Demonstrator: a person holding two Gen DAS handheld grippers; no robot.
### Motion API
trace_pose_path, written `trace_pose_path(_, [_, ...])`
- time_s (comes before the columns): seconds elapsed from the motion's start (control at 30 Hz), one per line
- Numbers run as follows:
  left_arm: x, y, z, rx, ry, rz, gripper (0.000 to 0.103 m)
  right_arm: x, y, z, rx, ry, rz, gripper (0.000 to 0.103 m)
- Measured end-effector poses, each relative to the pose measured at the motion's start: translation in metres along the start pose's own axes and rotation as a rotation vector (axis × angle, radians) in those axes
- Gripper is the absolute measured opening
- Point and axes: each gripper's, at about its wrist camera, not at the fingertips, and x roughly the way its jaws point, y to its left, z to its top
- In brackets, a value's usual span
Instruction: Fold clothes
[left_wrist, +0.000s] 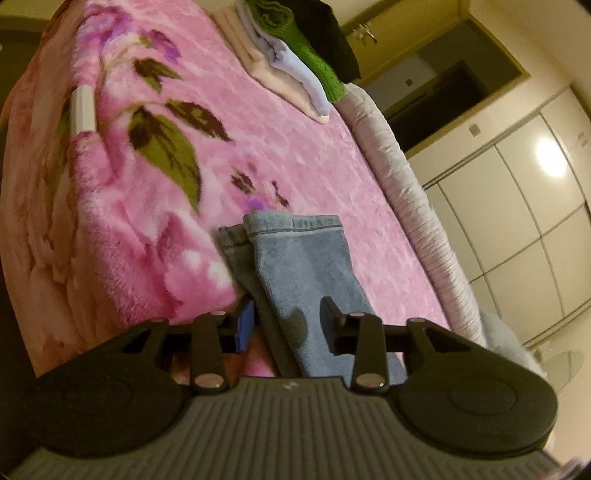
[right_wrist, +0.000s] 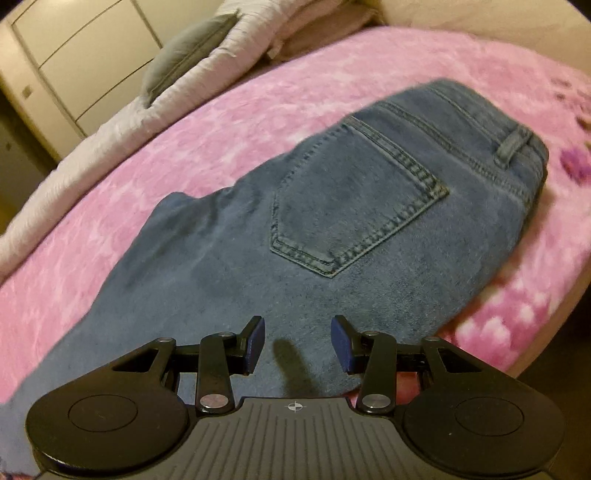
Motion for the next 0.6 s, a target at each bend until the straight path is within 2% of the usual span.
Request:
trace_pose_path(0.07, [0.004,-0.006,0.002,0.055,0.018,0.022,0.014,0.0,-0.002,0.001,0.004,0.0,0.007,0.044])
trace_pose_path(0.13, [0.006,-0.013,0.005,0.103,0.034,0.046,0.011,-0.001,-0.002,0.002,-0.007,0.001,0.011,0.044])
trace_pose_path(0.2, [0.004,-0.033,0.005,0.213,0.027,0.077,0.009,-0.003,-0.006,0.003,0.004,-0.003,0.014,0.044])
trace_pose_path(0.3, [-0.005,-0.08,-0.001,0.439,-0.004,0.094,0.008,-0.006,-0.014,0.004,0.024,-0.01,0.02,0.044])
trace_pose_path(0.37, [-0.015,-0.121,-0.014,0.602,-0.025,0.053,0.008,-0.008,-0.02,0.007,0.038,-0.019,0.019,0.044])
trace_pose_path(0.43, [-0.026,-0.164,-0.035,0.751,-0.043,-0.028,0.007,-0.012,-0.025,0.009,0.049,-0.031,0.017,0.044])
trace_pose_path(0.5, [-0.041,-0.207,-0.073,0.907,-0.051,-0.138,0.007,-0.018,-0.031,0.011,0.065,-0.045,0.017,0.044])
trace_pose_path(0.57, [-0.054,-0.235,-0.112,0.993,-0.036,-0.262,0.007,-0.024,-0.038,0.013,0.082,-0.06,0.01,0.044])
trace_pose_path(0.6, [-0.054,-0.244,-0.136,1.014,0.011,-0.321,0.007,-0.027,-0.042,0.014,0.092,-0.069,0.01,0.044])
